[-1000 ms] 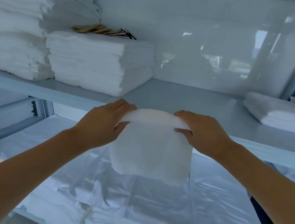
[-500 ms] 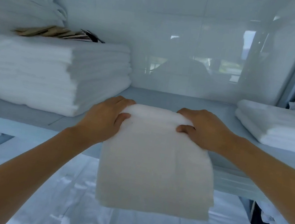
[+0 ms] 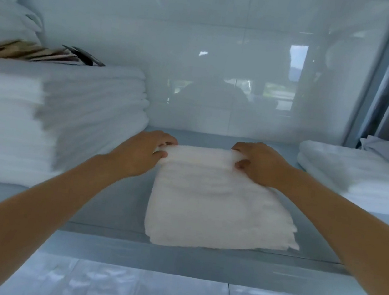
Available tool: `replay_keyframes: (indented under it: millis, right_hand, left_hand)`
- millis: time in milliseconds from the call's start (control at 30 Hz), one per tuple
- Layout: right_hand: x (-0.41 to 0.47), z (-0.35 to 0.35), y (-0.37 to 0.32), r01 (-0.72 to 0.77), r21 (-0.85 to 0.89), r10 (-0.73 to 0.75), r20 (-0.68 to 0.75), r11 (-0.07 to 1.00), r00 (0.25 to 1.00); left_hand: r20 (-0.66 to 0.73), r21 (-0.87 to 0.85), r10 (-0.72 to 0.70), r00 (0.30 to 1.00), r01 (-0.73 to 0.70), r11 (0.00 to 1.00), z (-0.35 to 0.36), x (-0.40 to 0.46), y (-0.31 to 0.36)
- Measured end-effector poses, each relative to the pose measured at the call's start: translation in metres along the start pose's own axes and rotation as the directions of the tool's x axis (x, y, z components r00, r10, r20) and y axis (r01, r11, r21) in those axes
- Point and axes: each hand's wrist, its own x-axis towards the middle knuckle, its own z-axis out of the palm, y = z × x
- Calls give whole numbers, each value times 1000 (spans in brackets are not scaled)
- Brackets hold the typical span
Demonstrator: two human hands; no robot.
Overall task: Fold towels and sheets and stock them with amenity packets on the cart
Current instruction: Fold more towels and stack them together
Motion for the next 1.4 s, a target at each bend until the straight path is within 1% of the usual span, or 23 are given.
replay_keyframes:
  millis: [67,133,200,267,300,367,433,467,567,667,733,800,833,867,900,967,1000,1067,1100,1133,1233,1300,1400]
  right_hand:
    - [6,4,7,-40,-27,38,-54,999,998]
    - [5,8,9,-49,1,49,-89,999,995]
    - [-1,14,4,-6,58,12,-111,998,994]
    - [-6,17,-6,49,150,-32,-111,987,993]
    - [-8,17,-11,50,205,-37,-68,977,997]
    - [-10,14,-18,17,271,-45,97,962,994]
    - [-11,14,-19,-6,258,-54,224,966,973]
    - [-11,14,-19,0,233,-58,241,972,969]
    - [-3,16,-14,15,160,-50,219,987,974]
    - [10,16,-8,-21,66,10,168,998,986]
    - [18,18,-3,-11,-102,20,92,995,996]
    - [20,20,-1,8,-280,-2,21,960,1000]
    - [20,20,-1,7,-309,-10,-9,951,1000]
    - [18,19,-1,10,-290,-20,-34,957,999]
    - [14,17,-2,19,-212,-32,-56,977,998]
    - [3,8,-10,65,35,-63,-64,997,996]
    - [-5,3,-18,87,131,-84,-21,988,996]
    - [-28,-7,-34,101,202,-128,130,974,983]
    - [-42,-8,-40,103,189,-140,197,977,970]
    - [-55,-7,-45,121,130,-148,228,984,962]
    - [-84,7,-53,245,-118,-225,160,962,961]
    - [-93,10,-56,237,-131,-224,105,963,969]
    - [-99,9,-49,190,-67,-184,78,980,980]
  left_hand:
    - [16,-21,24,1000,-24,1000,2,6,-10]
    - [74,-49,70,995,-66,997,7,9,-17]
    - [156,-83,123,980,-111,990,17,8,-20]
    - [228,-102,132,965,-111,989,25,7,-21]
    - [250,-105,133,959,-109,988,27,7,-23]
    - [281,-111,119,952,-91,990,28,9,-29]
    - [321,-117,93,942,-59,991,27,10,-34]
    - [330,-124,94,939,-55,991,26,10,-35]
    - [307,-159,123,944,-77,984,25,11,-30]
    - [300,-93,84,950,-59,994,19,10,-22]
    - [307,-9,45,951,-44,999,14,5,-15]
    - [277,62,25,961,-44,997,10,-2,-5]
    - [242,105,29,970,-56,993,9,-5,2]
    - [204,145,38,978,-69,987,9,-8,8]
    - [161,172,47,986,-75,982,10,-12,15]
    - [81,192,72,994,-86,978,14,-18,24]
    - [60,201,80,995,-91,975,14,-21,26]
    - [92,216,99,991,-117,969,15,-28,30]
    - [131,212,121,984,-147,966,16,-30,29]
    - [174,191,147,974,-180,965,17,-30,27]
    - [267,143,148,952,-191,971,22,-27,24]
    - [281,163,131,951,-181,970,24,-25,26]
    - [280,185,139,950,-196,963,24,-25,28]
